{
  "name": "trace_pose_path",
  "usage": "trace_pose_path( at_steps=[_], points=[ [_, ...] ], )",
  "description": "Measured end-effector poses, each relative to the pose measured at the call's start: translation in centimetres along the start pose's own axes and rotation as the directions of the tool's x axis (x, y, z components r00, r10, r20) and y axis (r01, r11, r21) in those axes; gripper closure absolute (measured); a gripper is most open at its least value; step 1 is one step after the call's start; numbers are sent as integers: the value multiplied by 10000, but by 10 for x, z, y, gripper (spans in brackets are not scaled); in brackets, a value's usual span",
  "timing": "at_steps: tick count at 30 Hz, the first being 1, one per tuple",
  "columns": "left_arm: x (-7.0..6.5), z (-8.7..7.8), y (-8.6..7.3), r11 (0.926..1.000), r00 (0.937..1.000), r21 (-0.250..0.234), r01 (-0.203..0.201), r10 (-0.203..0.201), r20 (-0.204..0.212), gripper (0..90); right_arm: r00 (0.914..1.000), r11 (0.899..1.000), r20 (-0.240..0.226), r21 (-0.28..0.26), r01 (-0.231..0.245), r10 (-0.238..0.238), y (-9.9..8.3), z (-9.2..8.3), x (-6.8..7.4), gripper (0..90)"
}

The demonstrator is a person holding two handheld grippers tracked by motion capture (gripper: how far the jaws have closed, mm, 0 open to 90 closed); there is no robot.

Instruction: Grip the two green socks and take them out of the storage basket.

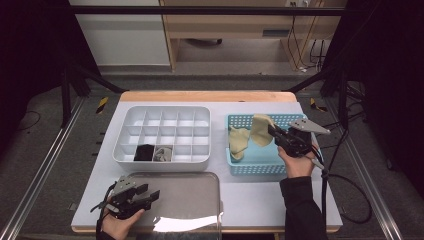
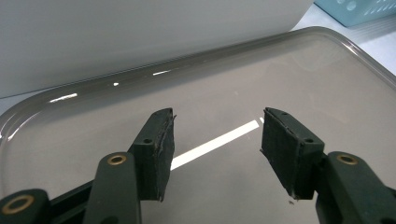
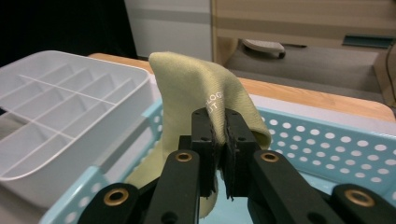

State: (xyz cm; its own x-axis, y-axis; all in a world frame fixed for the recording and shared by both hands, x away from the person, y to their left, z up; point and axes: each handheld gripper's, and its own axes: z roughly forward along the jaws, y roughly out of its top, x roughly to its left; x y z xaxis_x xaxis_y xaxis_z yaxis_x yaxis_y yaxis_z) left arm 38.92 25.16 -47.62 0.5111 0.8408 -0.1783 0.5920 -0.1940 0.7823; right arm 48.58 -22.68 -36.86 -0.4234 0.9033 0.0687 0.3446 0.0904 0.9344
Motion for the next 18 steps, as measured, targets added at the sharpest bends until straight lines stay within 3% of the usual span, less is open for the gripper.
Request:
trace_pose_path(
  at_steps=[11, 18],
  points=[
    [-1, 1, 0, 9999, 10000, 91, 87, -87, -18, 435, 9955, 9980, -922, -608, 153, -208, -9, -39, 23, 848],
    [-2, 0, 1, 9999, 10000, 70, 89, -88, -35, 440, 9898, 9985, -1397, -509, 211, -281, -22, -57, 38, 847]
  ],
)
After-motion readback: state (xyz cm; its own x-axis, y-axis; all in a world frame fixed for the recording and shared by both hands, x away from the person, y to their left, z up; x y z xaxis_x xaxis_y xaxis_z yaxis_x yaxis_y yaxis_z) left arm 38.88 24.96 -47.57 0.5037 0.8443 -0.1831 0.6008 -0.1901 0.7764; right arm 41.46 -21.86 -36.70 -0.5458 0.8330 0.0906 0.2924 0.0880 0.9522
